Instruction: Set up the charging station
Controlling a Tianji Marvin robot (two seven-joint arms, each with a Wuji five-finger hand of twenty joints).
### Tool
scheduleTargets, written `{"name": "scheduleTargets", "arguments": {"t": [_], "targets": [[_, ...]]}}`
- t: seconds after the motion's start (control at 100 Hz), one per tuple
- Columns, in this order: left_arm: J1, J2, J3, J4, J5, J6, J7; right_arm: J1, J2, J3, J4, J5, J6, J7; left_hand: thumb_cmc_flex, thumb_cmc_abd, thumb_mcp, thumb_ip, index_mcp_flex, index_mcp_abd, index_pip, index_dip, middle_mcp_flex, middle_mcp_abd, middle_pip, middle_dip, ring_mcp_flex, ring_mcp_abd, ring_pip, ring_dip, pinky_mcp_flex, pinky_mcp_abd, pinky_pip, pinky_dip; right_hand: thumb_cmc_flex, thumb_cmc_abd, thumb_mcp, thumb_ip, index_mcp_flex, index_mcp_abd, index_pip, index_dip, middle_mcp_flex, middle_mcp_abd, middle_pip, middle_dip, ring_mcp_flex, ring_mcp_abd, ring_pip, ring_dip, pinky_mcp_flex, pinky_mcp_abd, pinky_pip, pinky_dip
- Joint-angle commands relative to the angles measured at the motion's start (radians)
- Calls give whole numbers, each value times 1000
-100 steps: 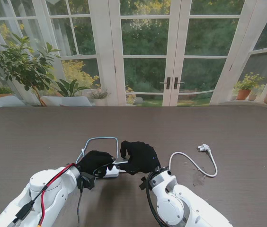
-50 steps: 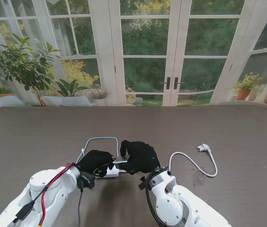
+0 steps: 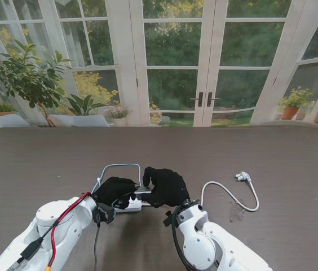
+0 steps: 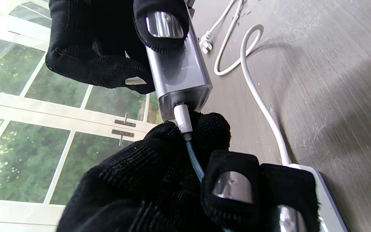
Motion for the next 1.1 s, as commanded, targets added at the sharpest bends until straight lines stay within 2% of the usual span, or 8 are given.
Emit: {"name": "scheduleTargets", "arguments": {"t": [0.0,0.21,0.4,0.57,0.6,0.71,0.95,1.09], "targets": [[-5,-19,21,-26,-13,-6,-39,-6,-22,-18,-5,-1,0,21,72,-68,33,-5,67,-24,90,-1,110,38,27,10,22,-216,94,-12,54,-244,275,-1,154,69,180,117,14,1,62,21,64,-193,120,22,-16,-84,-108,17,27,-4,-3,8],[-6,-19,18,-28,-24,3,-42,-6,-23,-13,-6,4,6,18,67,-50,26,-10,54,-25,84,-3,96,29,15,8,22,-213,93,-12,53,-236,275,-1,153,68,181,117,14,0,63,20,64,-194,121,21,-15,-85,-107,17,28,-4,-3,8],[6,-11,-16,-22,-51,26,-94,-14,-21,10,-20,17,6,30,-10,13,-163,20,12,-20,-3,-5,92,-7,0,-49,21,-118,34,-21,44,-180,275,-77,153,69,181,116,15,2,63,20,64,-193,121,21,-15,-85,-107,18,30,-4,-1,8],[16,1,-44,-15,-40,30,-144,-11,-22,23,-28,28,12,33,-171,117,-237,39,91,-22,-107,73,112,-7,16,-54,19,-38,-3,-24,38,-126,275,-109,153,68,182,116,15,-1,63,19,64,-193,122,21,-15,-85,-106,18,31,-4,-1,9],[17,5,-48,-12,-32,29,-157,-10,-22,26,-29,30,13,33,-195,140,-245,63,114,-20,-117,84,125,-8,20,-57,19,-19,-13,-24,37,-108,275,-114,153,69,181,116,15,-1,63,19,64,-192,122,21,-16,-84,-106,18,31,-4,-1,9],[20,16,-62,-7,-1,30,-192,-9,-24,33,-34,36,18,32,-220,163,-298,70,136,-19,-114,112,133,-4,24,-60,19,11,-33,-24,33,-84,275,-137,154,68,181,117,15,0,63,19,64,-192,122,21,-15,-85,-106,18,31,-4,-1,9],[25,36,-78,3,40,10,-257,-5,-26,39,-26,45,21,33,-225,156,-418,85,186,-63,187,314,162,-39,142,21,20,-7,-30,-11,32,-84,275,-161,154,69,181,117,15,0,63,19,62,-192,122,21,-15,-83,-107,18,31,-4,-1,9],[27,42,-80,-1,68,-19,-264,-1,-29,39,-18,52,22,28,-291,123,-309,91,249,-98,487,422,187,-58,296,-13,20,-6,44,-14,33,-59,275,-86,154,69,181,117,14,-1,63,19,62,-193,122,22,-15,-82,-107,18,31,-4,-1,9]]}}
